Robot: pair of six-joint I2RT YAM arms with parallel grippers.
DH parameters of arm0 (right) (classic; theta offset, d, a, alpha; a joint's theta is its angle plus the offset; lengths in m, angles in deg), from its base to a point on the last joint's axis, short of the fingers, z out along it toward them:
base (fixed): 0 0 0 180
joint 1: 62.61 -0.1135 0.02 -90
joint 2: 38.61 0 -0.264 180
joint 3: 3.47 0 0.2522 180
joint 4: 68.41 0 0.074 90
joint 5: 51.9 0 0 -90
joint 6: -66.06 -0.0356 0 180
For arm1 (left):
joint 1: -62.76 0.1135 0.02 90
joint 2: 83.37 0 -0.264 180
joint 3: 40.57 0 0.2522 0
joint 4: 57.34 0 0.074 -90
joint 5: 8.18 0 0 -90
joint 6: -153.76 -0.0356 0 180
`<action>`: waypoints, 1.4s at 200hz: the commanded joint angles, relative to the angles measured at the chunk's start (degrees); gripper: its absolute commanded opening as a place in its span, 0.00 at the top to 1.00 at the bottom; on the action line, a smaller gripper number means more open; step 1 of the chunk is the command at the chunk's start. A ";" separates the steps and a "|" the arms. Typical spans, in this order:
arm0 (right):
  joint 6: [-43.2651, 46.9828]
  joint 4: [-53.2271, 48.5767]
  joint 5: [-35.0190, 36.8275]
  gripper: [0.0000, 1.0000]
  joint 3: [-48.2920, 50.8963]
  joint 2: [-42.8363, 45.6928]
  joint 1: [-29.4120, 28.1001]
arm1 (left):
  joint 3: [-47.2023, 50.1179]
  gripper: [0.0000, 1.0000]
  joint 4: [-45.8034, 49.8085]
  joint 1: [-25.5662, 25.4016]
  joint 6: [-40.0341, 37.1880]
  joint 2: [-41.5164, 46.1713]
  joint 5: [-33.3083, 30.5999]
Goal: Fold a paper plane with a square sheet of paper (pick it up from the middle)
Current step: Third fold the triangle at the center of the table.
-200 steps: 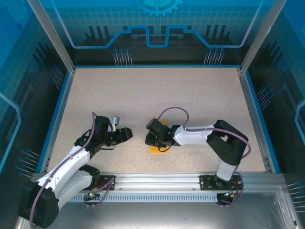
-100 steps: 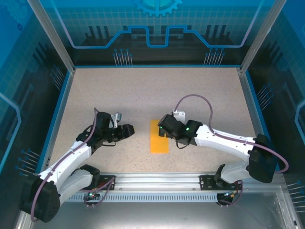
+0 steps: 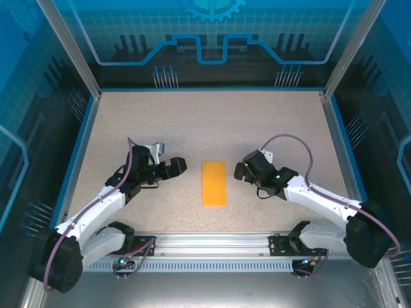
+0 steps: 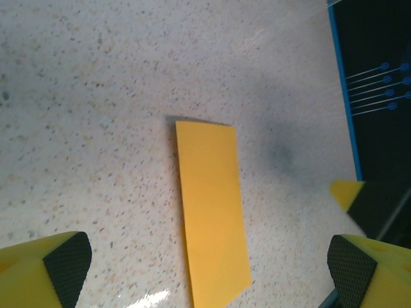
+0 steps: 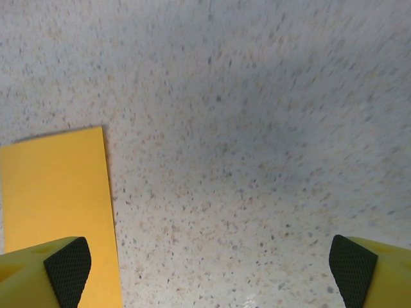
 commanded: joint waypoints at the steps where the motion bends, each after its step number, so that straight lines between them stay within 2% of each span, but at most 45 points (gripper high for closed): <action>1: 1.13 8.47 -11.45 0.01 3.56 1.16 1.19 | -0.50 0.01 -5.97 -0.41 1.32 -2.22 2.37; 16: 1.21 9.93 -14.29 0.01 3.95 0.87 1.65 | -2.40 0.01 -5.15 -0.47 1.83 -5.40 5.44; 27: 1.82 10.66 -17.45 0.00 3.54 0.13 2.09 | -1.76 0.02 -8.37 -0.50 4.98 -7.20 6.76; 45: 0.66 11.11 -18.01 0.01 3.90 0.27 1.77 | -2.19 0.01 -11.00 -1.13 6.79 -10.30 8.16; 80: -0.14 16.86 -23.37 0.03 6.47 0.73 1.72 | -5.52 0.02 -9.09 -5.40 6.05 -14.03 5.96; 95: -0.52 16.29 -24.98 0.06 5.75 -0.04 1.64 | -7.10 0.08 -8.07 -6.36 5.93 -15.92 5.53; 114: -0.67 15.52 -25.79 0.11 4.97 -1.50 1.68 | -9.66 0.19 -7.78 -7.12 6.15 -19.84 5.76; 126: -0.71 16.33 -27.36 0.17 4.37 -3.65 1.66 | -11.98 0.30 -7.59 -7.51 6.24 -23.39 6.42; 140: -0.58 17.17 -30.13 0.20 2.87 -7.09 1.66 | -14.73 0.38 -7.58 -7.62 6.33 -27.46 7.56; 175: -1.28 20.55 -35.01 0.35 -1.00 -15.11 1.37 | -17.89 0.49 -10.95 -8.03 8.38 -34.16 10.66; 197: -1.04 20.27 -36.02 0.39 -3.03 -17.92 1.15 | -20.06 0.57 -9.11 -8.59 7.23 -36.69 10.69; 239: -1.98 16.66 -32.28 0.40 -3.47 -19.41 0.49 | -20.71 0.60 -9.48 -8.94 6.23 -39.44 11.54; 280: -1.57 17.48 -33.83 0.40 -3.08 -20.64 0.07 | -22.44 0.64 -7.96 -8.91 4.86 -43.99 10.92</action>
